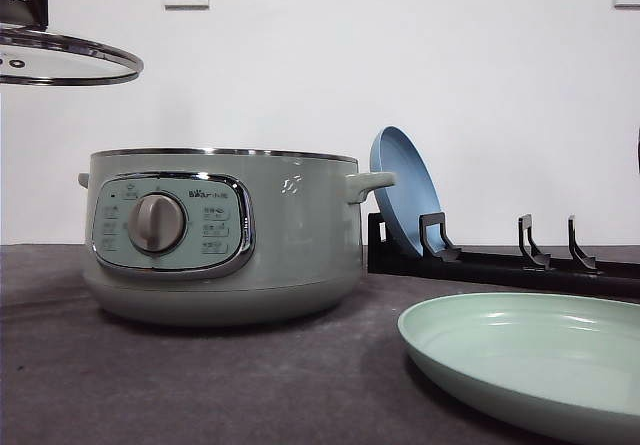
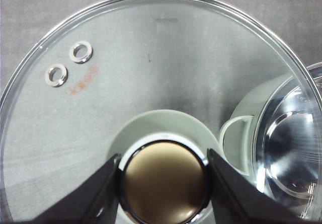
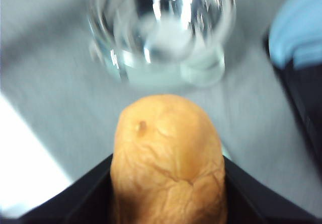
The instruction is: Transfer potato from steamer to green plate
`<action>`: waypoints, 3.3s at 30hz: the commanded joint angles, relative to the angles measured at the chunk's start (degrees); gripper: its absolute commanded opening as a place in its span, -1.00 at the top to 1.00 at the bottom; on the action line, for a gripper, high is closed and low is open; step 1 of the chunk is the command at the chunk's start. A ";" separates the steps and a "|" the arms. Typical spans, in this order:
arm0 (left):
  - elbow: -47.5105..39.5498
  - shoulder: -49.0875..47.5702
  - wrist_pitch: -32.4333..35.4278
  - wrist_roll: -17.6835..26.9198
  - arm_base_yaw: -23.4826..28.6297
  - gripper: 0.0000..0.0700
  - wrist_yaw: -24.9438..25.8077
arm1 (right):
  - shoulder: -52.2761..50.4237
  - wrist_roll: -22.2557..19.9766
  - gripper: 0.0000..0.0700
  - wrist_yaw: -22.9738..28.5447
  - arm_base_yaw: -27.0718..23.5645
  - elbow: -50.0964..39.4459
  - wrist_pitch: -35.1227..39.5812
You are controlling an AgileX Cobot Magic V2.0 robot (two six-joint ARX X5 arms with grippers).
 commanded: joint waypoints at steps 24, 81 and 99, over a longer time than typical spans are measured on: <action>2.67 -1.01 0.97 -0.17 0.11 1.00 -0.05 | -14.96 19.14 0.28 1.42 0.28 -58.48 41.48; 2.67 -1.01 1.67 -0.30 0.09 1.00 0.21 | -21.56 17.42 -0.98 -1.70 -4.11 -29.75 21.68; 2.67 -1.01 2.25 -1.27 -0.40 1.00 0.22 | -33.95 17.67 -0.98 0.14 -4.11 -24.25 17.41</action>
